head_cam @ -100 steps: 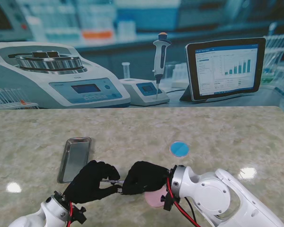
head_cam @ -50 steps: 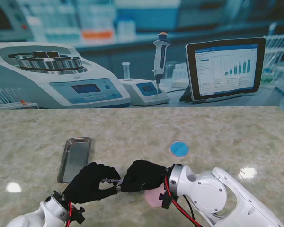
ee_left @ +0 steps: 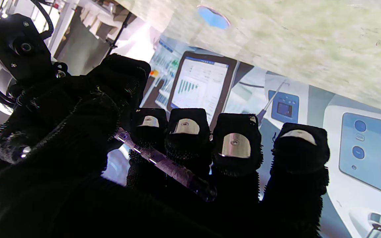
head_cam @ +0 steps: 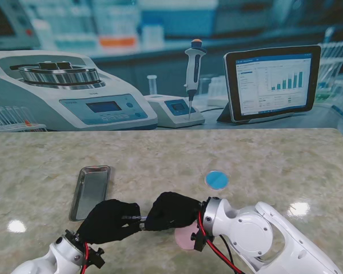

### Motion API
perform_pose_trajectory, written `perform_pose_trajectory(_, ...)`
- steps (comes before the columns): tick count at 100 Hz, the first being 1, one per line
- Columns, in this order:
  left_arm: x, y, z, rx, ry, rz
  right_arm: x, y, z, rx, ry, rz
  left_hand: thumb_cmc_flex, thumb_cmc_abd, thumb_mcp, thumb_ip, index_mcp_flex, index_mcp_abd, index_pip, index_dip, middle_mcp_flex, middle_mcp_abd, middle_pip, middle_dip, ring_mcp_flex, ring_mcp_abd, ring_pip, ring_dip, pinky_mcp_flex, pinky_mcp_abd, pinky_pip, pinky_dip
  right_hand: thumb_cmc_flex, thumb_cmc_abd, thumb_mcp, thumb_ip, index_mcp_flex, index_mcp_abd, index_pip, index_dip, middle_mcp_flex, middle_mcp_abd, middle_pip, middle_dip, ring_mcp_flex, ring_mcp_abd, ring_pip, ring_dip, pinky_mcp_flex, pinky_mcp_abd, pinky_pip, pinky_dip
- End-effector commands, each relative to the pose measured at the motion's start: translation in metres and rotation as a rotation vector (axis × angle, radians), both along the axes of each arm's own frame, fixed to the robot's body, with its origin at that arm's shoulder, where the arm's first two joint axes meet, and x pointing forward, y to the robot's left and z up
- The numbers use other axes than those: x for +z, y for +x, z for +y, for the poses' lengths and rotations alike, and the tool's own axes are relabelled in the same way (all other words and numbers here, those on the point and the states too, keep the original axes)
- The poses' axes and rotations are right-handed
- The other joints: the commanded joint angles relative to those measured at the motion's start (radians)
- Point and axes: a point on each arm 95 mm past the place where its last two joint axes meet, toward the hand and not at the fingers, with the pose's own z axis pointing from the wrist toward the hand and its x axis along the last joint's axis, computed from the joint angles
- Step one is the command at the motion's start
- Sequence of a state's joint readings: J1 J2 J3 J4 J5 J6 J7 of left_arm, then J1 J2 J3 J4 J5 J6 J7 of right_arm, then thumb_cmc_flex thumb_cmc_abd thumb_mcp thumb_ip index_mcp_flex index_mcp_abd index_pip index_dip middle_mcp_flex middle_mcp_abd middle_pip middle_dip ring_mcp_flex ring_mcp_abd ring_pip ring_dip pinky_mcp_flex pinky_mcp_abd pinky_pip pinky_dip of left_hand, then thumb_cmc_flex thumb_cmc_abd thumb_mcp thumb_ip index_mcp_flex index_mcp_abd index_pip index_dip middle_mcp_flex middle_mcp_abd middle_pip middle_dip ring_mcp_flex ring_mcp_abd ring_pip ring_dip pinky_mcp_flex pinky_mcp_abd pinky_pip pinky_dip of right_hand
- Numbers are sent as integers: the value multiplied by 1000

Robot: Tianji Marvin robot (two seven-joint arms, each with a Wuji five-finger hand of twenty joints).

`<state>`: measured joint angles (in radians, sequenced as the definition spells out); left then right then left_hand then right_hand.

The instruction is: Line a culture dish with filter paper and press it flat with a glass rod

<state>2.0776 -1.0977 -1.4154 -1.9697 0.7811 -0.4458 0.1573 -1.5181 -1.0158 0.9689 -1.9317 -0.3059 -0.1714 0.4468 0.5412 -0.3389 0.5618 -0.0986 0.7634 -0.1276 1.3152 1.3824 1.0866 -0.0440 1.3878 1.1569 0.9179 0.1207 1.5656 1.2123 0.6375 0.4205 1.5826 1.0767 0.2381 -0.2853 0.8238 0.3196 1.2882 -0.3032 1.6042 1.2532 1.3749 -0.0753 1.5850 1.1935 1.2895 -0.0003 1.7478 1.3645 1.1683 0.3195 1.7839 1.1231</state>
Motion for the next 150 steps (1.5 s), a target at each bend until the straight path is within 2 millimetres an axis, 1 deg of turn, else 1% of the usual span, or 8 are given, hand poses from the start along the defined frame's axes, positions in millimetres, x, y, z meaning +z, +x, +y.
perform_pose_trajectory(1, 1, 0, -1, 5, -2, 1, -6, 0, -1, 5, -9, 17, -20, -3, 24, -1, 46, -24, 127, 59, 40, -31, 65, 4, 43, -18, 70, -17, 32, 47, 89, 0, -4, 31, -15, -22, 65, 110, 9, 7, 65, -40, 121, 11, 27, -178, 93, 18, 43, -27, 310, 15)
perform_pose_trajectory(15, 1, 1, -1, 16, 7, -4, -5, 0, 1, 23, -7, 26, -3, 7, 32, 5, 82, -18, 155, 62, 82, -34, 81, 4, 86, -18, 110, -45, 84, 56, 135, -24, 1, 41, -29, -36, 63, 104, -12, 9, 65, -39, 98, 9, 28, -167, 89, -9, 42, -28, 310, -24)
perform_pose_trajectory(31, 0, 2, -1, 30, 11, -28, -4, -1, 4, 38, -2, 31, -29, -37, 168, 62, 125, 3, 192, 82, 120, -34, 95, 8, 119, -20, 136, -63, 122, 61, 167, -49, 1, 45, -37, -42, 62, 99, -22, 10, 65, -40, 89, 9, 28, -167, 88, -21, 42, -32, 310, -40)
perform_pose_trajectory(45, 0, 2, -1, 34, 8, -38, -3, -1, 5, 52, -2, 35, -29, -18, 184, 93, 164, 14, 215, 74, 155, -19, 104, 9, 140, -4, 153, -74, 136, 80, 176, -57, 5, 53, -49, -53, 60, 91, -45, 14, 65, -41, 69, 6, 28, -161, 87, -44, 42, -37, 310, -68)
perform_pose_trajectory(70, -2, 3, -2, 18, 7, -16, -1, -2, 6, 93, -14, 34, -20, 32, 114, 78, 185, 27, 238, 67, 180, 13, 109, 21, 151, 31, 166, -76, 136, 115, 174, -39, 35, 80, -112, -128, 48, 85, -184, 32, 66, -1, -63, -15, 25, -74, 75, -211, 16, 1, 310, -278)
perform_pose_trajectory(81, -3, 3, -2, 10, 1, -9, 0, -2, 6, 107, -25, 27, -14, 39, 100, 69, 188, 34, 239, 69, 181, 25, 110, 26, 149, 43, 167, -72, 129, 128, 169, -29, 40, 96, -154, -161, 28, 85, -252, 40, 65, 7, -136, -30, 25, -53, 50, -288, -43, -9, 308, -312)
perform_pose_trajectory(115, -2, 3, -1, -1, 5, 2, 3, -1, 5, 119, -22, 32, 2, 61, 86, 63, 185, 43, 238, 81, 173, 40, 111, 38, 138, 52, 160, -60, 112, 134, 153, -6, 61, 132, -280, -246, -141, 156, -434, -8, -82, 109, -337, -58, -7, 106, -172, -452, -240, -18, 199, -208)
perform_pose_trajectory(150, -1, 4, 0, 8, 5, 3, 7, -1, 2, 125, -10, 34, 8, 64, 80, 66, 183, 52, 237, 97, 173, 46, 113, 47, 135, 59, 158, -47, 108, 140, 145, 13, 39, 124, -322, -318, -324, 67, -718, -117, -299, 194, -608, -247, -223, 224, -530, -548, -410, -48, 78, -120)
